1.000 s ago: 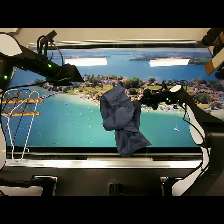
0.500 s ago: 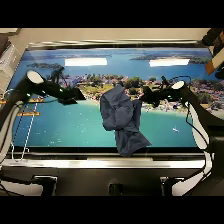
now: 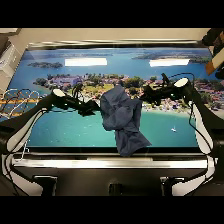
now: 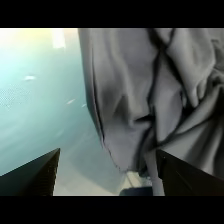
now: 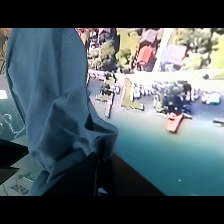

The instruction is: Fold the clothes and pants, and hang the long-sleeved shirts on hangers.

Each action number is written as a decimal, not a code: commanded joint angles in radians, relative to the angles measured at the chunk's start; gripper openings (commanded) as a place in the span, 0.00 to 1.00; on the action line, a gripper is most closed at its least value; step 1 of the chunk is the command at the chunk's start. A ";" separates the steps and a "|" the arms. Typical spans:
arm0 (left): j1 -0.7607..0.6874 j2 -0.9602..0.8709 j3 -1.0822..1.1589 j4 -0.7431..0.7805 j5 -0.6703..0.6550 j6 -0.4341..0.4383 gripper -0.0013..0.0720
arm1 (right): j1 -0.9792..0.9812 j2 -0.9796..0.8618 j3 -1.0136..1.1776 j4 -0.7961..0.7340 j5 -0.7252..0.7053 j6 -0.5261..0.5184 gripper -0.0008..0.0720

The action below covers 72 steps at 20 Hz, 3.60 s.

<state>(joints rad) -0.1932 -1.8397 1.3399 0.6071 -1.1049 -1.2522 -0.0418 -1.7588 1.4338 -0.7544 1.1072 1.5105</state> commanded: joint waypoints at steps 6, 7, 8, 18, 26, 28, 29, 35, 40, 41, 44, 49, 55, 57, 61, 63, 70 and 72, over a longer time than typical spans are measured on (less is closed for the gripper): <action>-0.060 -0.031 -0.004 -0.019 0.088 -0.059 1.00 | 0.001 0.032 0.001 -0.004 0.012 -0.001 0.05; -0.060 -0.031 -0.004 -0.011 0.087 -0.077 0.99 | 0.001 0.039 0.001 -0.008 0.011 -0.001 0.05; -0.060 -0.031 -0.004 -0.013 0.087 -0.080 0.84 | 0.001 0.046 0.001 -0.011 0.011 -0.001 0.05; -0.083 -0.034 0.000 -0.013 0.089 -0.083 0.19 | 0.001 0.085 0.001 -0.016 0.012 -0.001 0.05; -0.100 -0.034 0.039 -0.013 0.100 -0.083 0.04 | 0.002 0.093 0.001 -0.016 0.013 -0.001 0.05; -0.099 -0.033 0.039 -0.013 0.100 -0.084 0.04 | 0.002 0.097 0.001 -0.016 0.013 -0.005 0.05; -0.095 -0.027 0.039 -0.013 0.100 -0.084 0.04 | 0.002 0.105 0.001 -0.017 0.013 -0.015 0.05; 0.036 0.132 0.180 0.180 0.056 -0.181 0.04 | -0.033 0.272 0.080 -0.184 0.013 -0.133 0.05; 0.163 0.357 0.463 0.478 0.055 -0.340 0.04 | -0.032 0.534 0.186 -0.298 -0.145 -0.127 0.05; 0.179 0.396 0.516 0.517 0.055 -0.364 0.04 | -0.032 0.587 0.195 -0.336 -0.175 -0.106 0.05; 0.212 0.514 0.636 0.636 0.054 -0.436 0.04 | -0.032 0.718 0.204 -0.508 -0.217 0.029 0.05; 0.219 0.710 0.669 0.716 0.046 -0.445 0.04 | -0.032 0.893 0.204 -0.566 -0.271 0.045 0.05; 0.219 0.922 0.669 1.038 -0.098 -0.600 0.04 | -0.032 1.088 0.204 -0.734 -0.304 0.201 0.05; 0.219 0.941 0.669 1.057 -0.168 -0.599 0.04 | -0.032 1.098 0.204 -0.780 -0.270 0.288 0.05; 0.216 0.911 0.602 0.853 -0.305 -0.507 0.04 | -0.032 1.013 0.204 -0.663 -0.124 0.407 0.05; 0.216 0.882 0.512 0.745 -0.350 -0.497 0.04 | -0.031 0.917 0.204 -0.527 0.022 0.414 0.05; 0.214 0.684 0.062 0.626 -0.213 -0.393 0.04 | -0.027 0.392 0.204 -0.407 0.182 0.405 0.05; 0.214 0.564 0.008 0.626 -0.103 -0.386 0.04 | -0.027 0.243 0.204 -0.376 0.064 0.419 0.05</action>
<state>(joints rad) 0.0216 -1.1507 1.4673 1.2648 -1.3396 -1.6737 -0.0700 -1.3117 1.6371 -1.1828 1.2514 1.9133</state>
